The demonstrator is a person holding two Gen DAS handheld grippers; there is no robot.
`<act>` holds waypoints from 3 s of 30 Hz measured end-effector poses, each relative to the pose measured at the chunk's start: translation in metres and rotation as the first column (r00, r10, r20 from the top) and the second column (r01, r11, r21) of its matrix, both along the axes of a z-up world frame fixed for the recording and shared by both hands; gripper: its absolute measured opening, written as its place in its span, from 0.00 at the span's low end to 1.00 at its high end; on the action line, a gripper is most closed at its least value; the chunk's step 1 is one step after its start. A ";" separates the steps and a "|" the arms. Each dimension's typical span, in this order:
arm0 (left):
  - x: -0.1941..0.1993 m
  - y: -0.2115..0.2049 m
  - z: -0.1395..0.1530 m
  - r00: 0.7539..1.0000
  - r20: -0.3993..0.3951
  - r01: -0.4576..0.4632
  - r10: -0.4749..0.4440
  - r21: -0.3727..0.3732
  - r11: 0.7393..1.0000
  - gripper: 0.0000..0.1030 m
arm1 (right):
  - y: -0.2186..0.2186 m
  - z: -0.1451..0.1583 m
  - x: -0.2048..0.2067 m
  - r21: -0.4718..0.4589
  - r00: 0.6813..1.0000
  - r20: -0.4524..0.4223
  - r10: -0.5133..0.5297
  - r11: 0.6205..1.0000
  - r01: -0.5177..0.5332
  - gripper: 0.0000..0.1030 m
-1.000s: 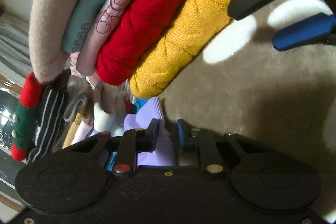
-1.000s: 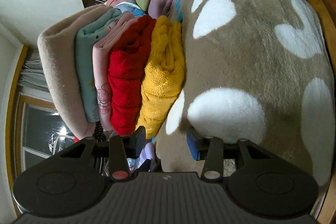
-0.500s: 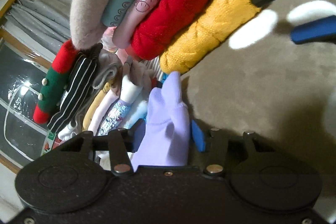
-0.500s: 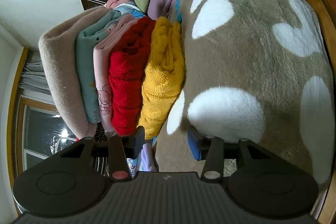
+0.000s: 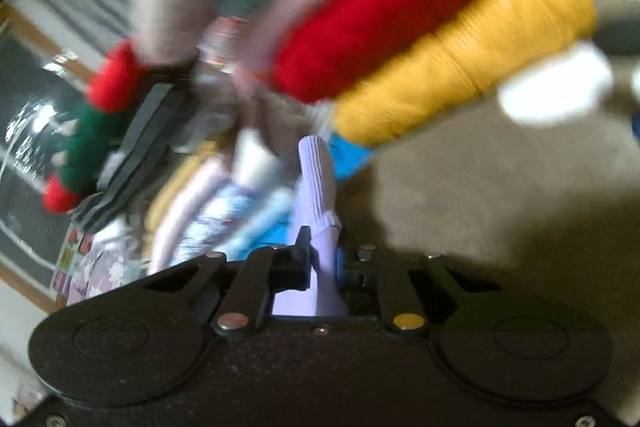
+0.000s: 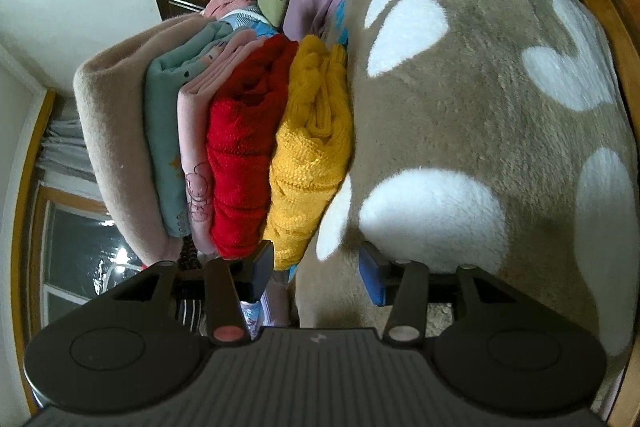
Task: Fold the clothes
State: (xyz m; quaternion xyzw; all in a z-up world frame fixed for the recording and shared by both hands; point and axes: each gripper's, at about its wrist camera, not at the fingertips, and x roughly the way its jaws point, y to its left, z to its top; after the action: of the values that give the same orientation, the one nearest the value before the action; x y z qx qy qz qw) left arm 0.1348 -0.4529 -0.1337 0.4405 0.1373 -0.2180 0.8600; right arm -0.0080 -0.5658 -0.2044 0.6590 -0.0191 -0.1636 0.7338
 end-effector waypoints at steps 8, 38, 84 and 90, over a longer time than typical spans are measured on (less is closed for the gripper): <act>0.001 0.091 0.116 0.997 -0.032 -0.077 0.070 -0.348 0.934 0.09 | 0.018 0.016 0.012 -0.124 0.991 0.032 0.130 0.984 -0.125 0.50; 0.007 0.418 0.211 0.934 -0.219 -0.348 0.281 -0.733 0.584 0.09 | 0.338 0.080 0.065 -0.722 0.610 -0.641 0.467 -0.095 -0.686 0.52; 0.032 0.603 0.015 0.750 -0.554 -0.656 0.360 -0.694 0.299 0.08 | 0.403 0.090 0.030 -0.793 0.682 -0.593 0.427 -0.455 -0.405 0.58; 0.032 0.599 0.012 0.729 -0.550 -0.682 0.407 -0.637 0.360 0.10 | 0.417 0.074 0.058 -0.691 0.506 -0.722 0.471 -0.464 -0.554 0.61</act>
State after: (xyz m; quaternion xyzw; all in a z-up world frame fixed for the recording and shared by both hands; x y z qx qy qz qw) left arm 0.1671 0.1458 -0.1219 -0.1133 0.2897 -0.0167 0.9502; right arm 0.0498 -0.1485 -0.1305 -0.1663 0.2246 0.2732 0.9205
